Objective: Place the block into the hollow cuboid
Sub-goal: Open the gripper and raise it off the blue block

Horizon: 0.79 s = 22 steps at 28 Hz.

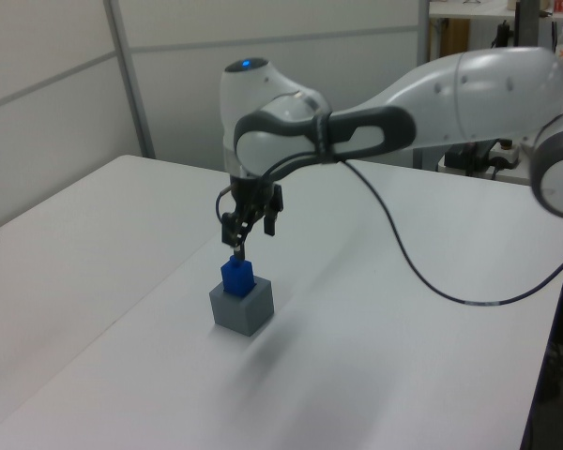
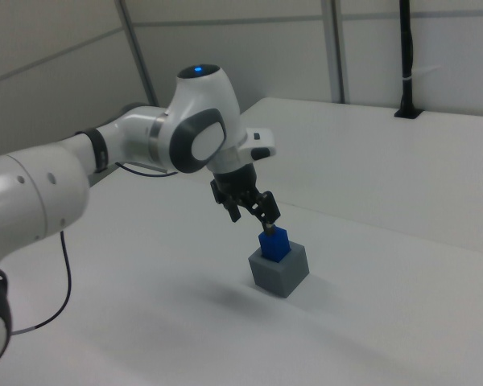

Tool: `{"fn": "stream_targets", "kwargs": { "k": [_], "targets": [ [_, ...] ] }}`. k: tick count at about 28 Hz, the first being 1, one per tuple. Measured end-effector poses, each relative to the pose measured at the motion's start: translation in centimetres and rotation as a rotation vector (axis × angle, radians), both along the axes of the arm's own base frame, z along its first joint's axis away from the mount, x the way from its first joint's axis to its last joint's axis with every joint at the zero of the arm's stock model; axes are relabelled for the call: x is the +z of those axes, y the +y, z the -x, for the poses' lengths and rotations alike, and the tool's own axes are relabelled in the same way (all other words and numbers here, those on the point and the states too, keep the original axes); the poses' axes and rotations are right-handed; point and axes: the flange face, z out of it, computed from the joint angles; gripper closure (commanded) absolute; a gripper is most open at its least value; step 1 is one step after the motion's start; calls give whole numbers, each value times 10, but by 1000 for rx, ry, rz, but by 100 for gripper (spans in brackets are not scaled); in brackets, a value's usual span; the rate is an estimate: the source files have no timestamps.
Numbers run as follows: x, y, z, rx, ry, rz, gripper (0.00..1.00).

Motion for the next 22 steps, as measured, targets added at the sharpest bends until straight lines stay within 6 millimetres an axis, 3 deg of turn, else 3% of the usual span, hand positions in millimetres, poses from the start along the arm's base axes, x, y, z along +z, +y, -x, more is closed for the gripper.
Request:
{"fn": "stream_targets", "kwargs": {
  "k": [11,22],
  "targets": [
    [56,0,55,4,-18,-7,0],
    [95,-11,88,-11,-10,-7,0]
  ]
}}
